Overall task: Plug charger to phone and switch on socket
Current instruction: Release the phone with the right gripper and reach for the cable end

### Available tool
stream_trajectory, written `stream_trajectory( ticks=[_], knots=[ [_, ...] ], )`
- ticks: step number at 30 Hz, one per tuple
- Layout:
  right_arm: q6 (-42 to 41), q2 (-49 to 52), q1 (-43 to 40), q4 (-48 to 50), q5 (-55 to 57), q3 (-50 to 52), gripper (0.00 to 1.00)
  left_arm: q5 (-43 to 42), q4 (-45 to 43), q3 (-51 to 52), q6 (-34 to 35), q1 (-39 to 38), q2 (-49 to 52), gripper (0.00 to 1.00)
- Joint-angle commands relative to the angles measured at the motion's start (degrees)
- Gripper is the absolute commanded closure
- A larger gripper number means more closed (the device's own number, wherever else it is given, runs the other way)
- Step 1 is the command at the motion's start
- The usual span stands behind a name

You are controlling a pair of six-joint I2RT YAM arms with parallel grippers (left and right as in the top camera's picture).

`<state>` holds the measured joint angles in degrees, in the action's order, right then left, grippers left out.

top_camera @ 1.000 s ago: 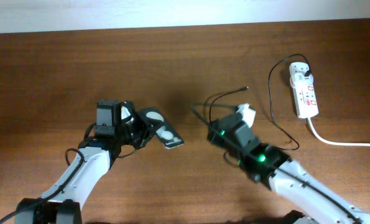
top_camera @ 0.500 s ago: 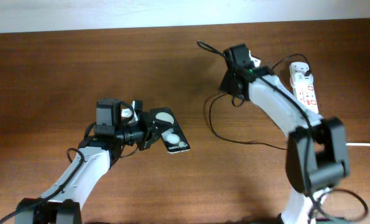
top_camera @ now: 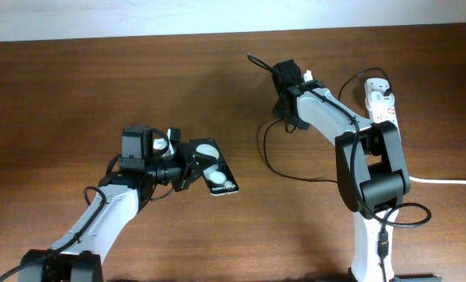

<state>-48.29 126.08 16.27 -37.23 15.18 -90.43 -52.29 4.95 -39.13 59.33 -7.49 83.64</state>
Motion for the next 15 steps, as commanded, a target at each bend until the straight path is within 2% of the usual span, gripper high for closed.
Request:
stream_trajectory(
  ticks=[1, 5, 7, 12, 15],
  knots=[
    [-1.7, 1.7, -0.2, -0.5, -0.5, -0.6, 0.73, -1.3, -0.2, -1.3, -1.2, 0.1, -0.1, 1.0],
    [-1.5, 1.6, -0.2, -0.8, -1.1, -0.7, 0.85, -1.4, -0.2, -1.3, -1.2, 0.1, -0.1, 1.0],
    [0.1, 1.1, -0.2, -1.2, -2.2, -0.7, 0.96, -1.4, -0.2, -1.3, -1.2, 0.1, -0.1, 1.0],
    [7.7, -5.7, -0.2, -3.9, -2.7, -0.7, 0.96, -9.4, -1.5, -1.3, -1.1, 0.1, -0.1, 1.0],
    [9.1, -8.9, -0.3, -6.9, -2.7, -0.7, 0.96, -14.7, -1.5, -1.3, -1.1, 0.1, -0.1, 1.0]
  ],
)
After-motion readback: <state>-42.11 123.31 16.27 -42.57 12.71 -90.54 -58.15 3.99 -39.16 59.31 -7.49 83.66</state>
